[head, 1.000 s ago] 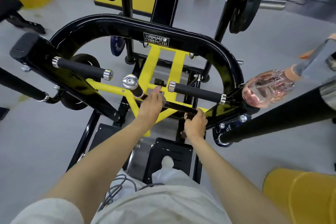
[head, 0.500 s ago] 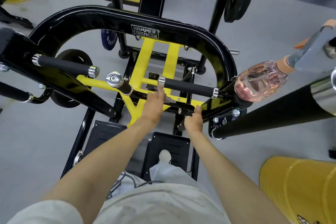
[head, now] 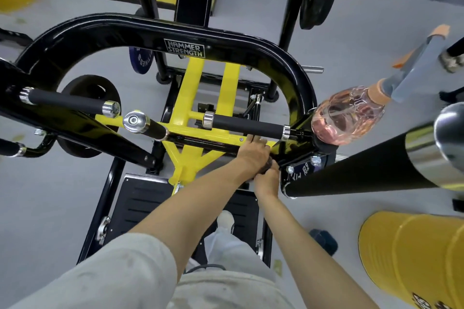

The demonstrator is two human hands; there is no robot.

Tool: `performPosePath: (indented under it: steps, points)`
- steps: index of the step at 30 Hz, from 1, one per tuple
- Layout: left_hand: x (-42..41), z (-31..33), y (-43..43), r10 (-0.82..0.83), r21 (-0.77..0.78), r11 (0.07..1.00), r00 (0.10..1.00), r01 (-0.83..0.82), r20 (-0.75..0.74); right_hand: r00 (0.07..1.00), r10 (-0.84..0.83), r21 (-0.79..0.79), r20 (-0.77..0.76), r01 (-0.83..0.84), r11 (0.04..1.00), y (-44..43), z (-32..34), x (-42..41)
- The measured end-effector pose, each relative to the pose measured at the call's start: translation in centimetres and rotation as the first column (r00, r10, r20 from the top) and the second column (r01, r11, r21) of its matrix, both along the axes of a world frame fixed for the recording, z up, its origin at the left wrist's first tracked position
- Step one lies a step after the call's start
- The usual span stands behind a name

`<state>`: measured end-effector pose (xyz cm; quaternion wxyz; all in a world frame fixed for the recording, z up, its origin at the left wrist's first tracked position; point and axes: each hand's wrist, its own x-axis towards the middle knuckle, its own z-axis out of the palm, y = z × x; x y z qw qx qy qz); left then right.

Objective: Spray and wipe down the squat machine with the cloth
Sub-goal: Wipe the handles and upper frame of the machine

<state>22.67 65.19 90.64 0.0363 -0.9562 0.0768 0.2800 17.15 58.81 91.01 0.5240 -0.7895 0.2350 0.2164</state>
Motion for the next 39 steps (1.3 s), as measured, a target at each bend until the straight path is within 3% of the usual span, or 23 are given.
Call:
performPosePath:
  steps: [4, 9, 12, 15, 21, 24, 28, 31, 35, 39]
  points:
    - [1.7, 0.7, -0.1, 0.175, -0.003, 0.984, 0.979, -0.177, -0.100, 0.999, 0.019, 0.016, 0.046, -0.020, 1.000, -0.1, 0.3, 0.6]
    - [2.1, 2.7, 3.2, 0.115, -0.050, 0.989, 0.935, -0.140, -0.335, 0.978, 0.206, -0.142, -0.031, -0.208, 0.968, -0.3, 0.3, 1.0]
    - [1.1, 3.4, 5.8, 0.195, -0.063, 0.972, 0.922, -0.228, -0.335, 0.966, 0.256, -0.207, -0.026, -0.256, 0.944, 0.4, 0.4, 0.9]
    - [-0.1, 3.0, 8.5, 0.379, -0.109, 0.897, 0.872, -0.428, -0.308, 0.937, 0.350, -0.314, -0.016, -0.337, 0.888, 1.1, 0.6, 0.6]
    - [-0.4, 4.4, 12.2, 0.334, 0.115, 0.941, 0.818, -0.319, -0.468, 0.884, 0.466, -0.394, -0.024, -0.437, 0.809, 2.3, 1.0, 0.8]
    - [-0.7, 5.0, 13.0, 0.484, 0.159, 0.873, 0.776, -0.462, -0.405, 0.874, 0.485, -0.417, -0.029, -0.452, 0.789, 2.4, 1.2, 1.2]
    - [-1.5, 6.1, 13.2, 0.401, 0.349, 0.885, 0.886, -0.308, -0.235, 0.869, 0.494, -0.426, -0.027, -0.457, 0.781, 2.7, 1.4, 1.3]
    - [-2.2, 6.9, 13.7, 0.386, 0.564, 0.802, 0.891, -0.196, -0.239, 0.864, 0.503, -0.415, -0.033, -0.470, 0.779, 2.9, 1.5, 1.2]
    - [-2.3, 8.4, 14.6, 0.385, 0.702, 0.705, 0.886, -0.103, -0.257, 0.845, 0.530, -0.413, -0.067, -0.507, 0.756, 3.0, 1.3, 1.0]
    - [-2.7, 9.0, 13.9, 0.287, 0.822, 0.559, 0.905, 0.109, -0.315, 0.839, 0.537, -0.413, -0.086, -0.521, 0.747, 3.3, 1.4, 1.0]
